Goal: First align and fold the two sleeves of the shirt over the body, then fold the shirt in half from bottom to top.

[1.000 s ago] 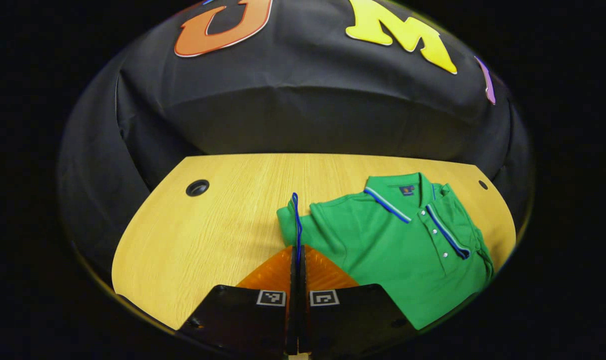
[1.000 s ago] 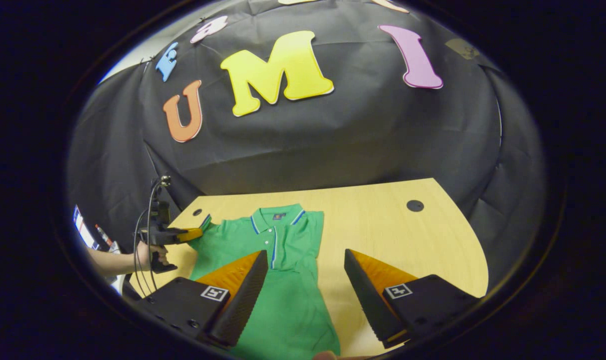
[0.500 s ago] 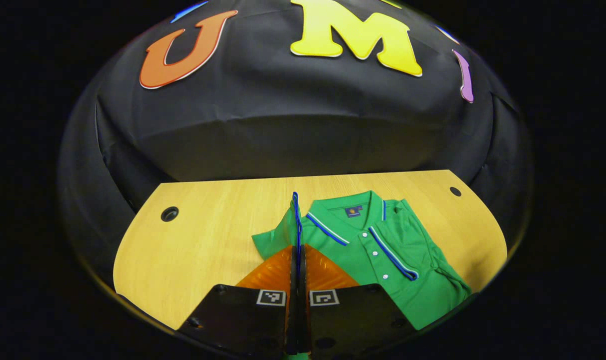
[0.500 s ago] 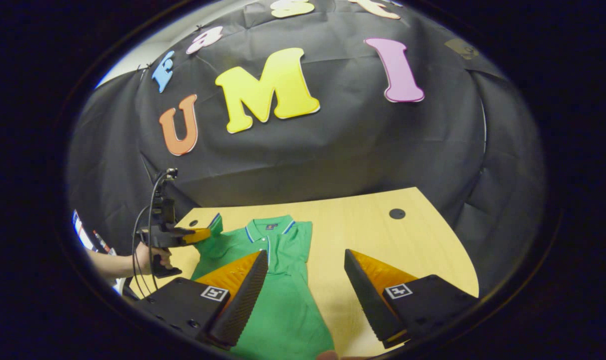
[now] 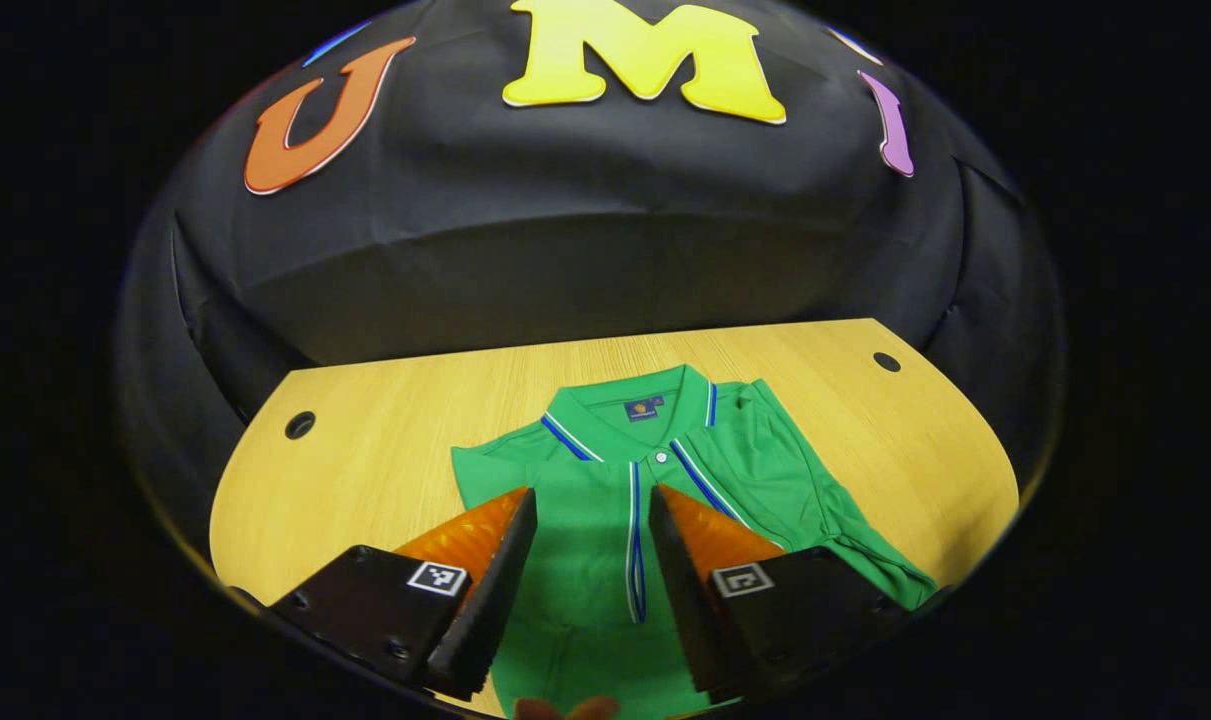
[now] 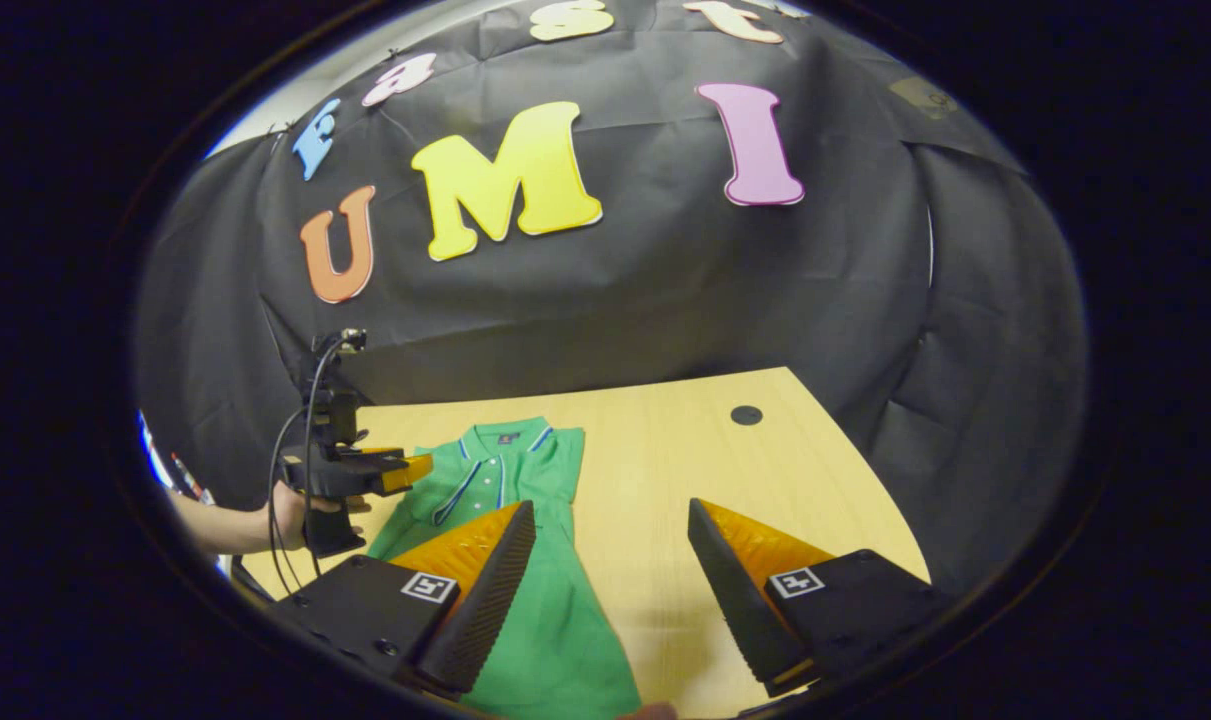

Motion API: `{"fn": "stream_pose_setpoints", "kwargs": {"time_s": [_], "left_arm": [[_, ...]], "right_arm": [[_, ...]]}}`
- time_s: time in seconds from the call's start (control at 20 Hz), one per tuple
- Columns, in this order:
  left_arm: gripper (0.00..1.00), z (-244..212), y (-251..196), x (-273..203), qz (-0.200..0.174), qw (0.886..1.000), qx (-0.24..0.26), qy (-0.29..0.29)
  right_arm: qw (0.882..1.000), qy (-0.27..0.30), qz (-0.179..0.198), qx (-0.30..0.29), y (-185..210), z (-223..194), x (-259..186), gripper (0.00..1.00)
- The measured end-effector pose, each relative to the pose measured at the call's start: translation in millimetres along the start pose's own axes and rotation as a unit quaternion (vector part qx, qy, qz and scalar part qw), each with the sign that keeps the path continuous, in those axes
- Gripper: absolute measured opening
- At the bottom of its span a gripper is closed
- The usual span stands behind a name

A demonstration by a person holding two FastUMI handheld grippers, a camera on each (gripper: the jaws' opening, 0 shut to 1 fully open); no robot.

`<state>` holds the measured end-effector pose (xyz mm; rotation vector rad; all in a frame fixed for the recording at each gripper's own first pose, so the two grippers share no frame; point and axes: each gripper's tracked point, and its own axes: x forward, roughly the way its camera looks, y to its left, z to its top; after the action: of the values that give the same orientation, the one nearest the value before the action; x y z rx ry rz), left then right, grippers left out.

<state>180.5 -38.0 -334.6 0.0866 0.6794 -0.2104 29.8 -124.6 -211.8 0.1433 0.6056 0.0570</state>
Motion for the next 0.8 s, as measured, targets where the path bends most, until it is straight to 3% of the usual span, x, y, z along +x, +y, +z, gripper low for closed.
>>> {"fn": "stream_pose_setpoints", "kwargs": {"time_s": [0.1,0.2,0.45,0.6,0.65,0.8], "left_arm": [[1.0,7,3,-19,0.006,1.0,0.0,-0.012],[1.0,14,5,-37,0.01,1.0,0.002,-0.023],[1.0,16,7,-113,0.011,0.999,-0.029,-0.04],[1.0,-7,13,-164,0.014,0.999,-0.036,-0.038],[1.0,-17,19,-179,0.019,0.999,-0.029,-0.038],[1.0,-58,23,-216,0.007,1.0,-0.013,-0.021]], "right_arm": [[1.0,-0.001,0.008,-0.007,10,-1,-2,0.92],[1.0,-0.004,0.019,-0.016,24,-1,-5,0.97],[0.997,-0.012,0.059,-0.048,62,1,-20,0.97],[0.995,-0.009,0.072,-0.07,72,-9,-31,0.97],[0.994,-0.004,0.075,-0.078,73,-16,-34,0.92],[0.99,0.05,0.109,-0.079,76,-57,-43,0.97]]}}
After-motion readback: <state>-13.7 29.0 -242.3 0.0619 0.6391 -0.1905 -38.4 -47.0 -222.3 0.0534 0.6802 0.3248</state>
